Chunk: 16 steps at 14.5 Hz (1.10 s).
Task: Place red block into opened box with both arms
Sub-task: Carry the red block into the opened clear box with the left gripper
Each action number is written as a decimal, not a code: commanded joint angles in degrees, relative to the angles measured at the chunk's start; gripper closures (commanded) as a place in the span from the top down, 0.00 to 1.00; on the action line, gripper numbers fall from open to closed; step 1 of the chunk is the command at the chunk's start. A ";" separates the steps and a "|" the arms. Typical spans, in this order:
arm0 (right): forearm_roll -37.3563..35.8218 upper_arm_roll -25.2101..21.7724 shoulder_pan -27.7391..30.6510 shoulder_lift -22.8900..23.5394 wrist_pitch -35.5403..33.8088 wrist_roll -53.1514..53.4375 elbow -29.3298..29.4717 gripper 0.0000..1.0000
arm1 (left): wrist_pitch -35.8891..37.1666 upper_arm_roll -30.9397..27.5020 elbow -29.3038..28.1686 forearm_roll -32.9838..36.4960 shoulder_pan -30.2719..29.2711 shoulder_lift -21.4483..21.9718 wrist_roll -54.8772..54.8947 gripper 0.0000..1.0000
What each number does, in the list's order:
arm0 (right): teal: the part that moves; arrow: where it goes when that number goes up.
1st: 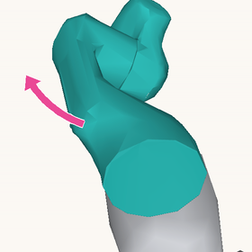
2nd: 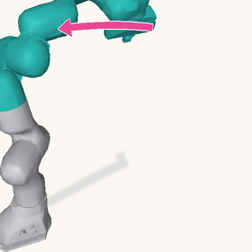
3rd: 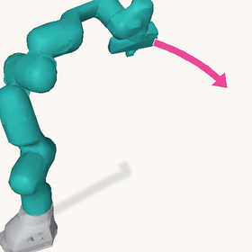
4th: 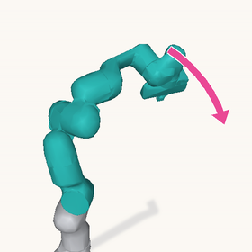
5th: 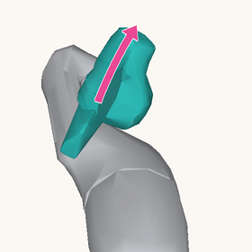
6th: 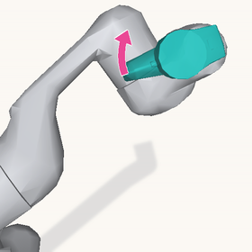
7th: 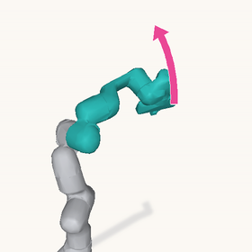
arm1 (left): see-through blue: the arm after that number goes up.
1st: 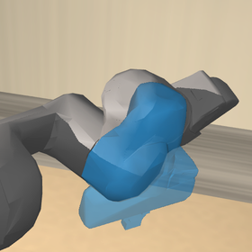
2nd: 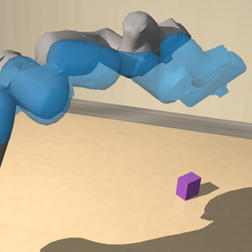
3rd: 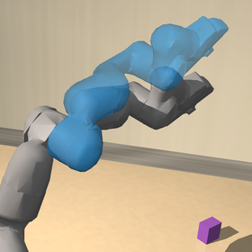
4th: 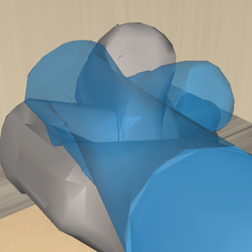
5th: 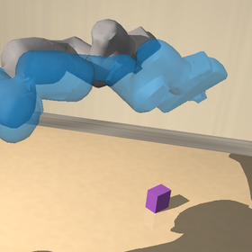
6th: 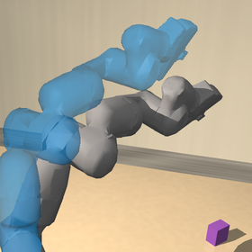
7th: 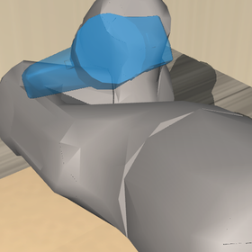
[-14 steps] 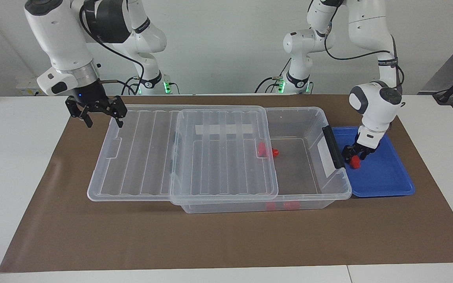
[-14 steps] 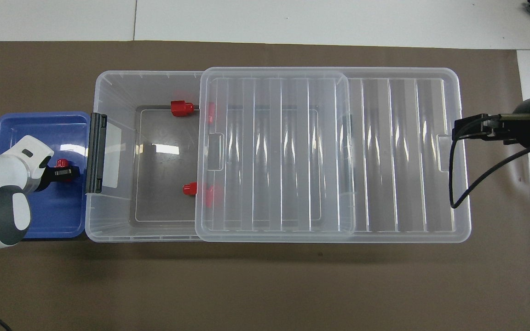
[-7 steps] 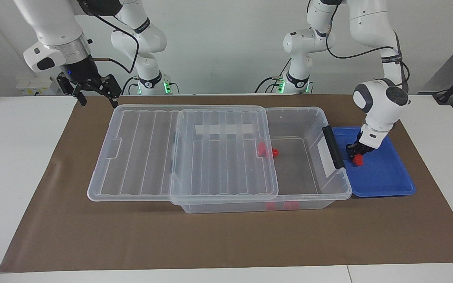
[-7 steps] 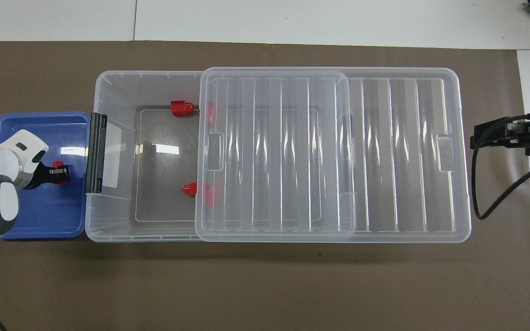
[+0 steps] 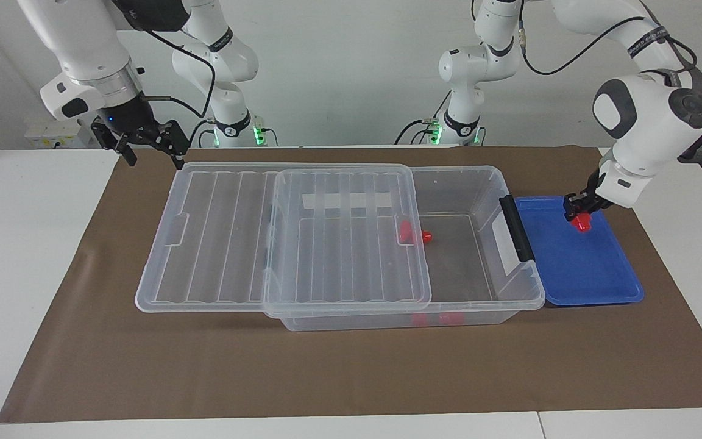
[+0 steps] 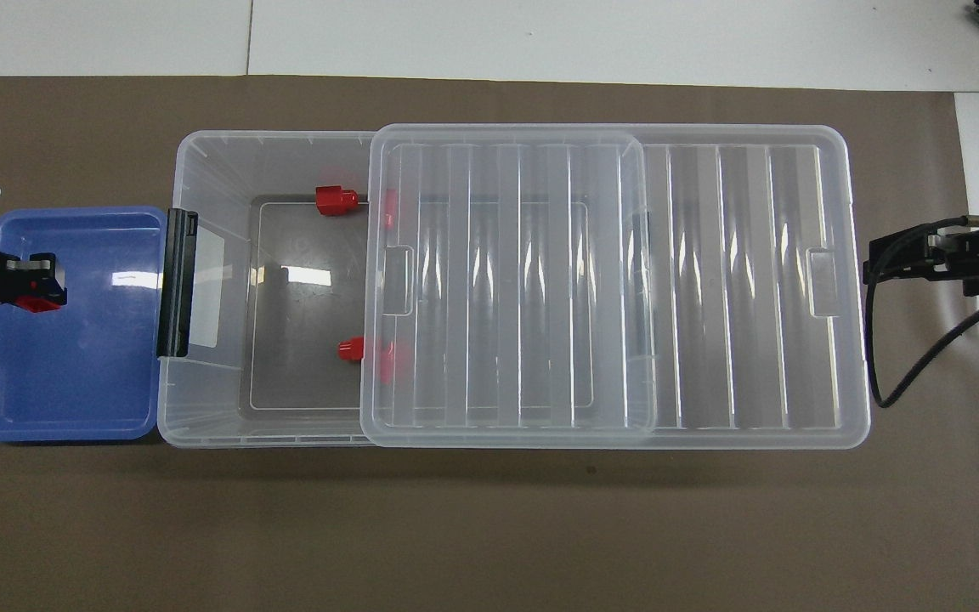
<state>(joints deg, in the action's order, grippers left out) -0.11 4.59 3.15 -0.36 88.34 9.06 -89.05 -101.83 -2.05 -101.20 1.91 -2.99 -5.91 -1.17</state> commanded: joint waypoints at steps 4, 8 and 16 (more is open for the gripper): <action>0.10 0.42 0.10 -0.43 1.39 0.61 -0.86 1.00 | 4.98 6.25 4.96 -0.77 3.52 -0.42 -19.10 0.00; 0.29 0.42 -0.25 -0.17 1.48 0.61 -0.42 1.00 | 4.36 8.02 5.58 -0.77 7.38 -0.50 -30.45 0.00; -0.42 -4.68 -5.08 -0.69 0.69 0.35 -0.07 1.00 | -3.44 10.49 1.29 -0.77 10.11 0.55 -40.83 0.00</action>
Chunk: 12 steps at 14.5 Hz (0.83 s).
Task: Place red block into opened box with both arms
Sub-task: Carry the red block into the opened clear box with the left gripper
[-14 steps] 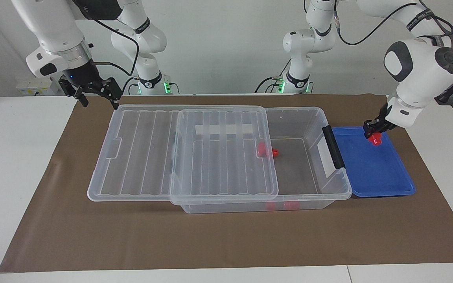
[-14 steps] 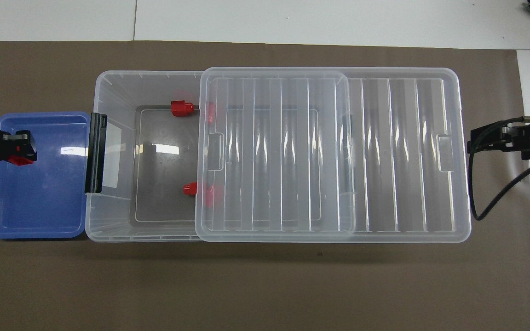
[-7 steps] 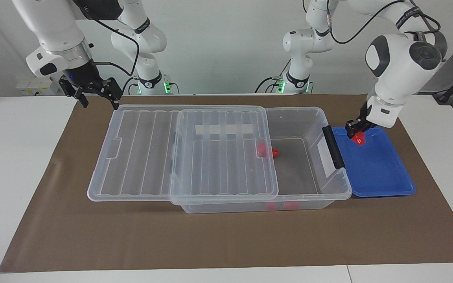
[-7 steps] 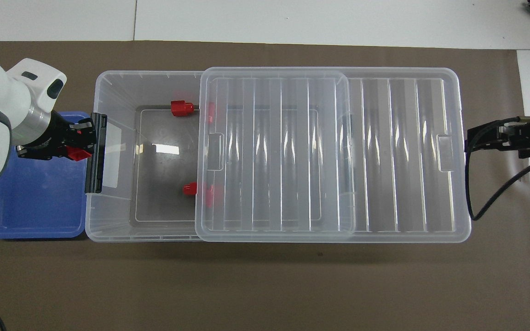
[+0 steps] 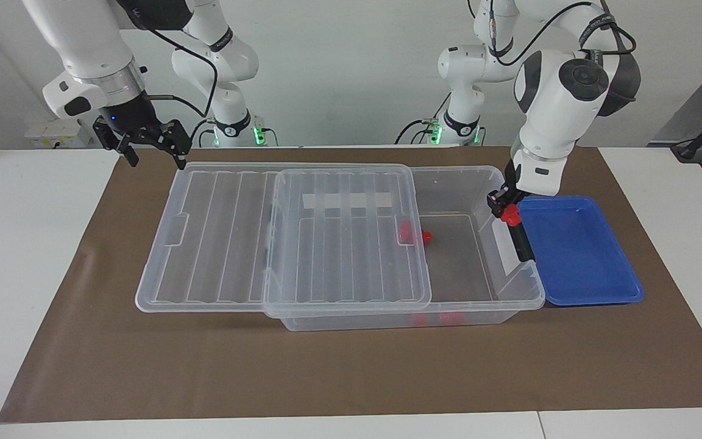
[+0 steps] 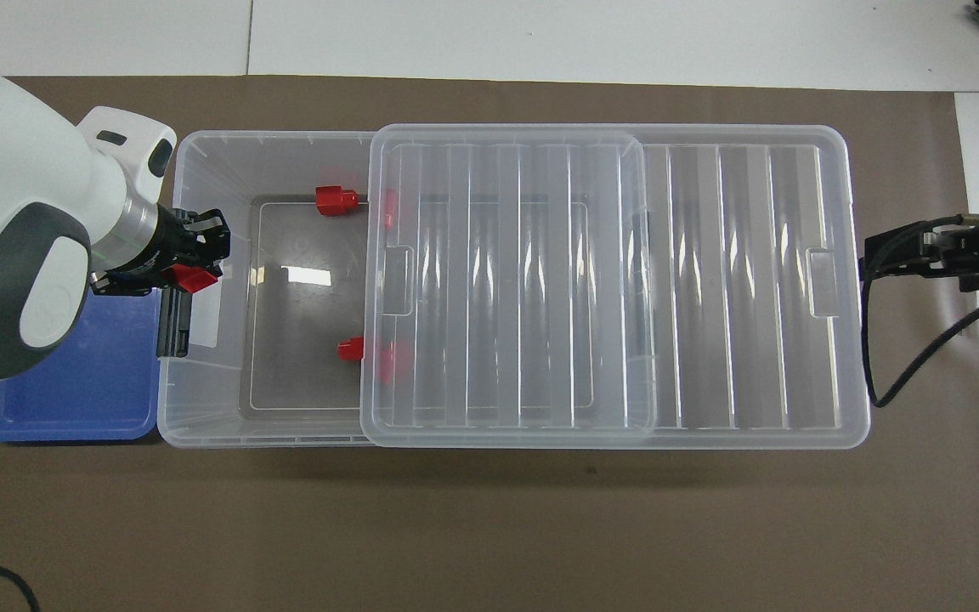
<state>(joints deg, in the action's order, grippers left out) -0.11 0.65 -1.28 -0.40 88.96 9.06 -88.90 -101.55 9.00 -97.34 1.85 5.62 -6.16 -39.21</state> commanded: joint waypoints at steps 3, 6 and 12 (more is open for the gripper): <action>-0.16 -0.74 -0.56 -0.22 0.16 0.35 -0.48 1.00 | -11.54 -0.56 -10.04 -0.71 2.38 3.42 -3.24 0.00; 0.02 -0.74 -0.39 -0.48 -0.11 0.43 -0.83 1.00 | -17.70 -0.56 -13.84 -0.71 2.73 3.52 -3.76 0.00; 0.28 -0.74 -0.48 -0.48 0.07 0.52 -0.92 1.00 | -26.40 -0.47 -17.35 -0.71 4.40 1.94 -4.20 0.00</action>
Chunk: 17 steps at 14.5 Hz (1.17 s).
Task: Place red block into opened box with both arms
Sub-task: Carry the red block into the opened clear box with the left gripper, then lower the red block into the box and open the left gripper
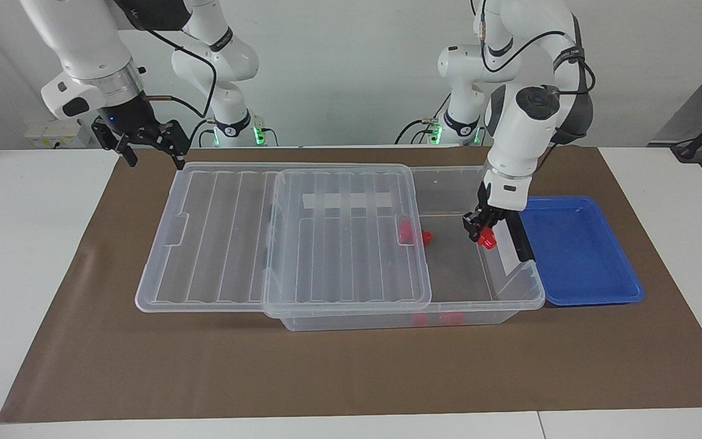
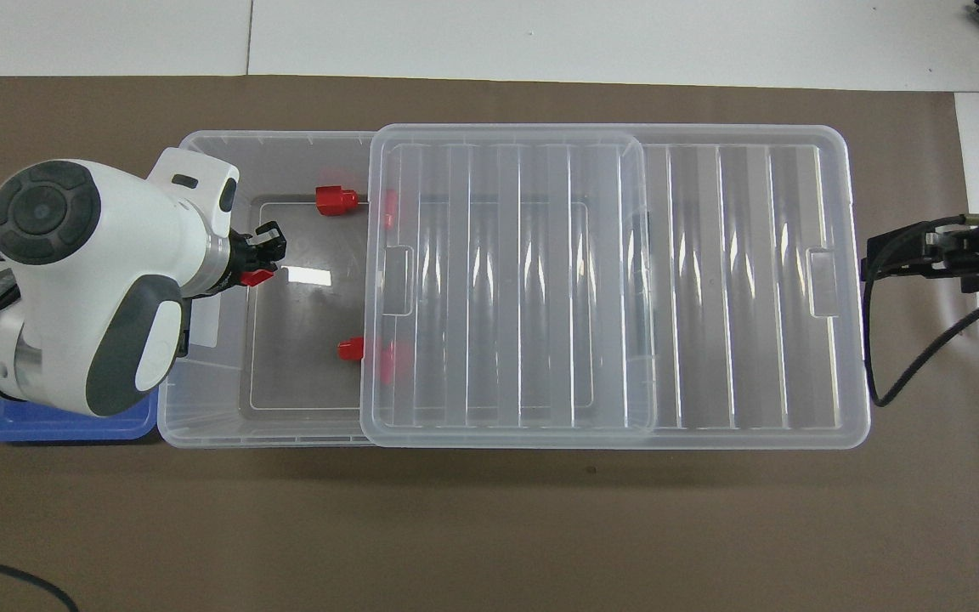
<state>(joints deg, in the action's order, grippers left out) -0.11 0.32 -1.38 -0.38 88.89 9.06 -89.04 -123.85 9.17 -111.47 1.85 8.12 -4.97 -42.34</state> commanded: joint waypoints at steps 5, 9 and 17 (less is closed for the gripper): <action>0.37 -0.40 -0.37 -0.50 0.15 0.43 -0.79 1.00 | -8.15 -0.73 -4.45 -0.53 2.77 -1.62 -1.25 0.00; 0.37 -0.40 -0.37 -0.50 0.15 0.52 -0.79 1.00 | -11.58 -0.90 -4.90 0.08 3.39 -5.04 -1.26 0.00; 0.37 -0.40 -0.37 -0.50 0.15 0.52 -0.79 1.00 | -17.04 -1.17 -7.18 5.52 3.30 -9.44 -1.34 0.00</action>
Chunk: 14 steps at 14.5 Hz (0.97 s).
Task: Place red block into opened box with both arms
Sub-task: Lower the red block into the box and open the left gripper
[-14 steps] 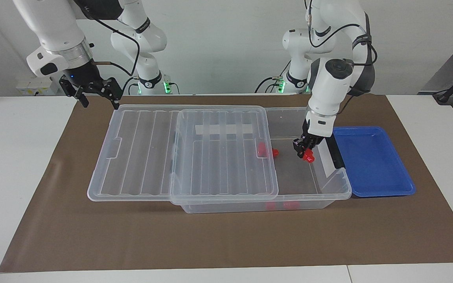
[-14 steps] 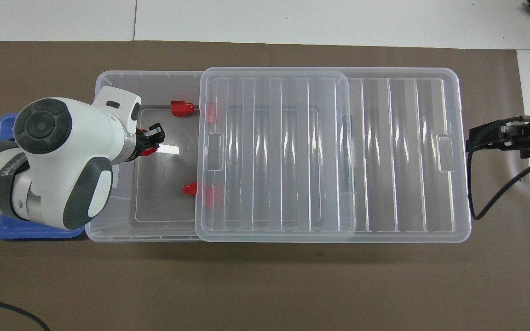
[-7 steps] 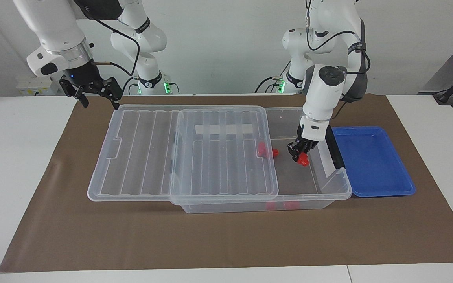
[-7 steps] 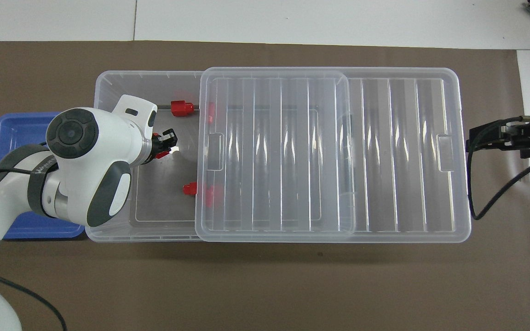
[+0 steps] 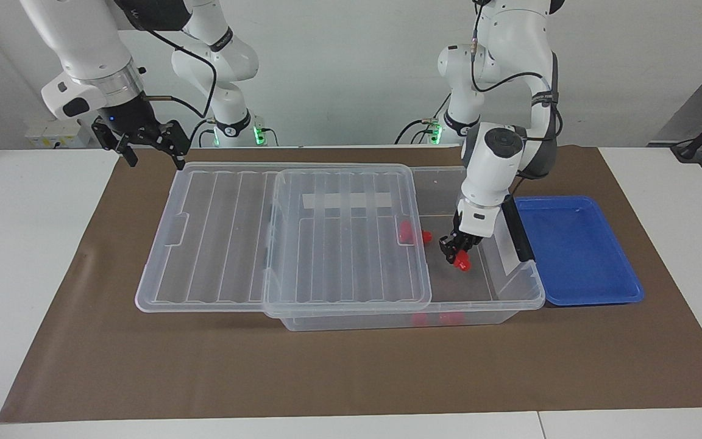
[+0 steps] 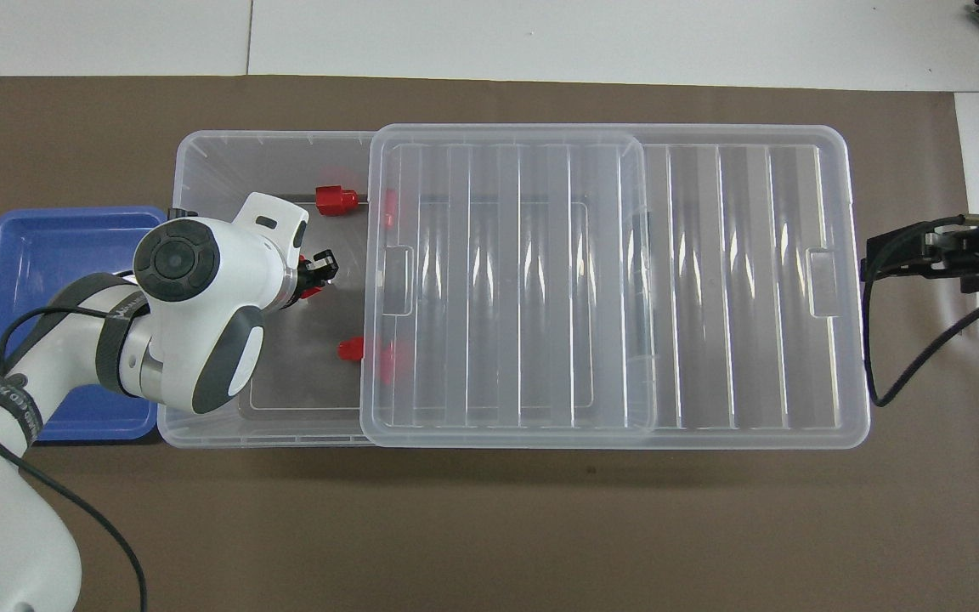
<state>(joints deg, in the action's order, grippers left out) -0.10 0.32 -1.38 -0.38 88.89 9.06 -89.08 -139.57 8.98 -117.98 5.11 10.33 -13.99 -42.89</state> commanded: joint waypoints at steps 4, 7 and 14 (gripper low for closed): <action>0.37 -0.40 -0.29 -0.50 0.06 0.43 -0.83 1.00 | -0.71 -1.07 -0.76 4.20 1.19 -0.60 -0.79 0.00; 0.37 -0.40 -0.37 -0.50 0.15 0.43 -0.74 1.00 | -1.06 -1.07 -0.76 5.26 1.19 -1.56 -0.88 0.00; 0.37 -0.40 -0.37 -0.59 0.06 0.43 -0.83 1.00 | -1.85 -1.25 -0.76 6.05 1.10 -2.62 -0.88 0.00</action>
<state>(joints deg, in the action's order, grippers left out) -0.11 0.32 -1.38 -0.38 88.89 9.06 -89.10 -139.94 8.93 -118.15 9.86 10.33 -16.49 -42.89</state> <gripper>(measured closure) 0.000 0.643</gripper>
